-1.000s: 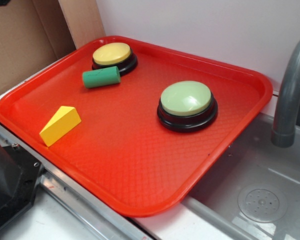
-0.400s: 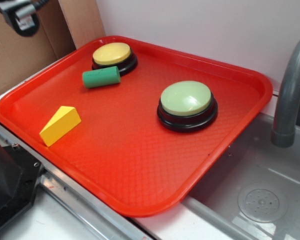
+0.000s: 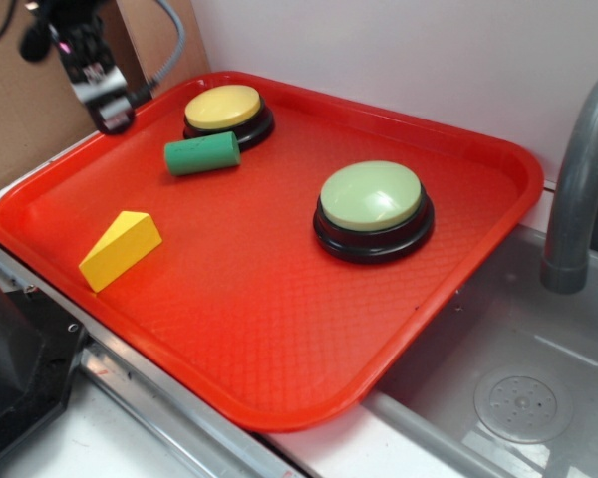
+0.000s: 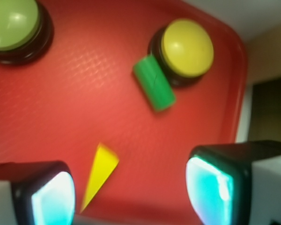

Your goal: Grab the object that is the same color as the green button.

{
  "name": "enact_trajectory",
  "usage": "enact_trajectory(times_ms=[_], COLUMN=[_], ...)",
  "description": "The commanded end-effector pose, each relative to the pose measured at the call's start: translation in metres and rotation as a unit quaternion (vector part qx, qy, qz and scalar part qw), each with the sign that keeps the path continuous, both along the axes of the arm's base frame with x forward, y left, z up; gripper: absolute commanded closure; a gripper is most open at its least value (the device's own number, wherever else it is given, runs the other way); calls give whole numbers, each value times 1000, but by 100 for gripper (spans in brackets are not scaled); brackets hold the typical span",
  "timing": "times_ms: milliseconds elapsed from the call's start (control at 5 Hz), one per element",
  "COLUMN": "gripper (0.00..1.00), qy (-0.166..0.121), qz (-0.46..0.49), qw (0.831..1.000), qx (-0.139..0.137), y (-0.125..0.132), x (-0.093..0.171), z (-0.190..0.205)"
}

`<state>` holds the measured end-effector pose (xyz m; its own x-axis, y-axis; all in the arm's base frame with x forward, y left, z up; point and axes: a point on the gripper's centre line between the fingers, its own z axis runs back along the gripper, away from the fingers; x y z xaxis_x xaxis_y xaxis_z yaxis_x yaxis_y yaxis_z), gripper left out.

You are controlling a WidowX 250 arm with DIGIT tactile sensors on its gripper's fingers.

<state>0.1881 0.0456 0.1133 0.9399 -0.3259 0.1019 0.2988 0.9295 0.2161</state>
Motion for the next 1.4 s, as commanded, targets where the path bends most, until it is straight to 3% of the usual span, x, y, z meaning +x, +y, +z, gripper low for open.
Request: enact_trajectory(times_ms=[0,600,1000,1200], gripper=[0,0,0,0], qy=[-64,-73,-69,-53], qz=[-1,-14,-9,-2], qw=[997,993,994,994], qx=[-33,-88,-88,-95], y=[28,33,40,37], x=[40,69,76,77], z=[-32,-64,-69,-74])
